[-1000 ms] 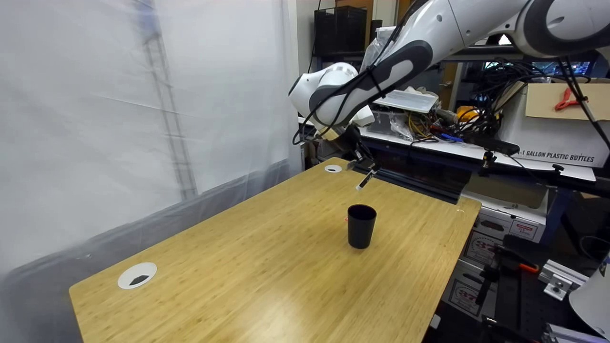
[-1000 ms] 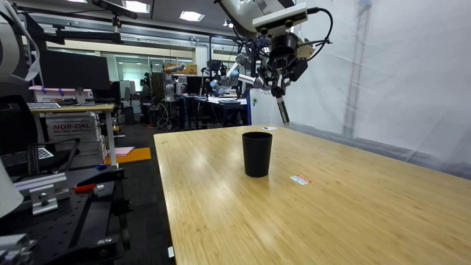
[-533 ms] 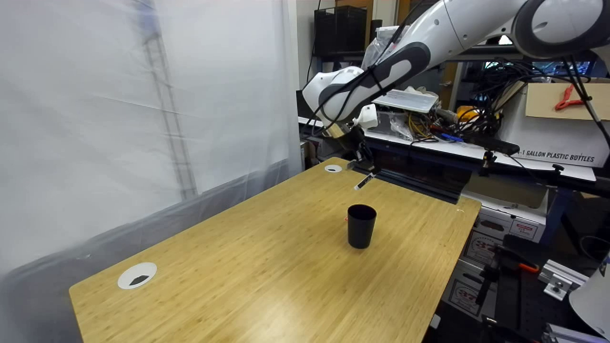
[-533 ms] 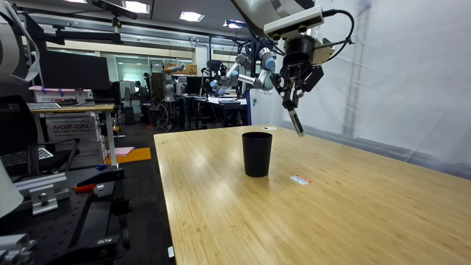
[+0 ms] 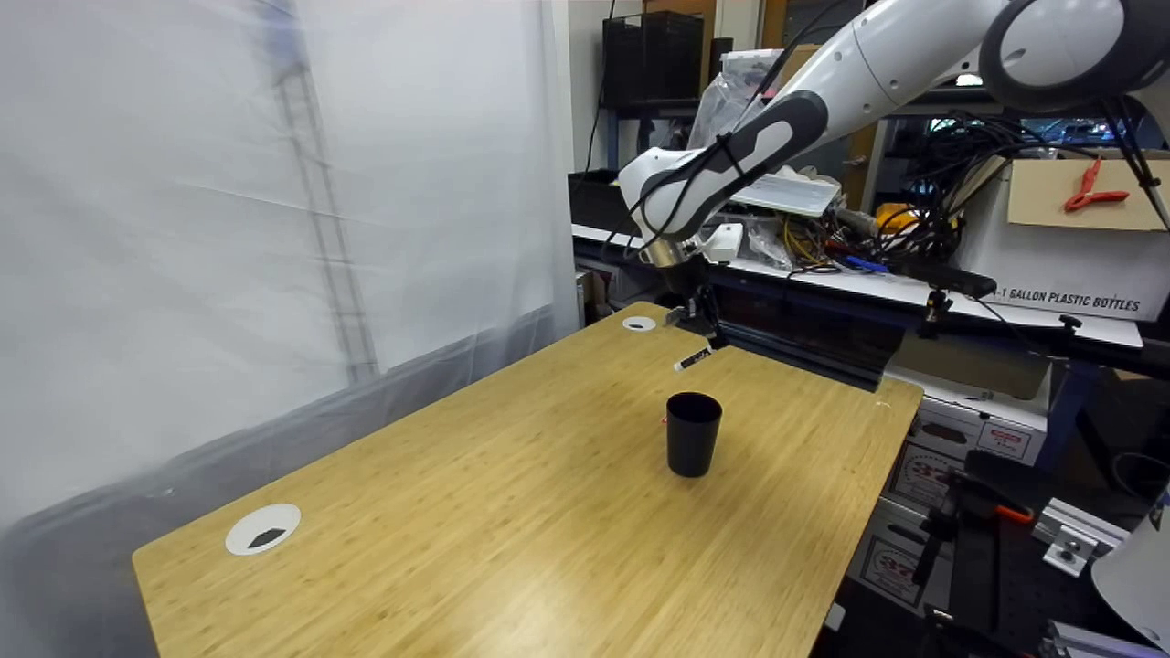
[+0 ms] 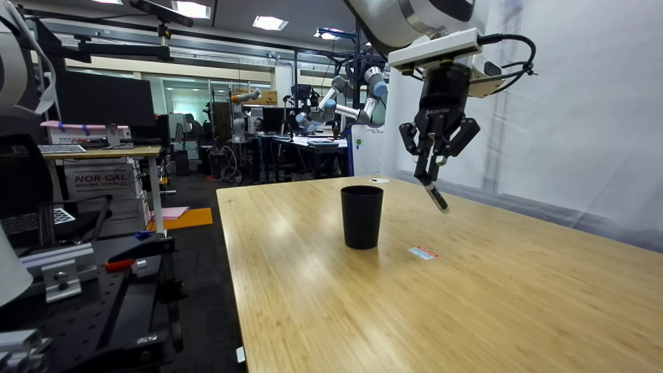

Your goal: Take the marker out of the black cup and place it on the table

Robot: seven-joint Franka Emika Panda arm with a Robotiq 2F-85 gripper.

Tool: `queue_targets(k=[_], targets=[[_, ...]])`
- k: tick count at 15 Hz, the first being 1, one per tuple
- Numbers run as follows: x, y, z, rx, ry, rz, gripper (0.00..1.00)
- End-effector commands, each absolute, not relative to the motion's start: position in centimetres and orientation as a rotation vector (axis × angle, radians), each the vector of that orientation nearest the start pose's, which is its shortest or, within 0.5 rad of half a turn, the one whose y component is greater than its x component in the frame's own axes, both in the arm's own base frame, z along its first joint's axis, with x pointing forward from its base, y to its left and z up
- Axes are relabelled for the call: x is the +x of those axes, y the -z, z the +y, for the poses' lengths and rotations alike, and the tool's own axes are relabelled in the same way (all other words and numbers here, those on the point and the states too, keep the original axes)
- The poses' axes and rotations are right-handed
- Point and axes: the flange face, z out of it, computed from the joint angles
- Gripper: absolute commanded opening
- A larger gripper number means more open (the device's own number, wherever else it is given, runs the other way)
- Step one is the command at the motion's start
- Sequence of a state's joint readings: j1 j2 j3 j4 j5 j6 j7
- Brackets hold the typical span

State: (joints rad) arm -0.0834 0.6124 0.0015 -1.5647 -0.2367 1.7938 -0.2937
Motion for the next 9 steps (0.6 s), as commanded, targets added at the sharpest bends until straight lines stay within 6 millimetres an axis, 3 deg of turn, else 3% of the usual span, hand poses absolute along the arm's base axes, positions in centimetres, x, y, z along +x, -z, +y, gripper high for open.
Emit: queue_targets(k=[1,9], targets=[[64.4,-26.1,-7.9,-3.172,-0.530,-0.437,0.05],[63.0,-22.8,-9.0,-3.118,-0.335,-0.422,0.05]])
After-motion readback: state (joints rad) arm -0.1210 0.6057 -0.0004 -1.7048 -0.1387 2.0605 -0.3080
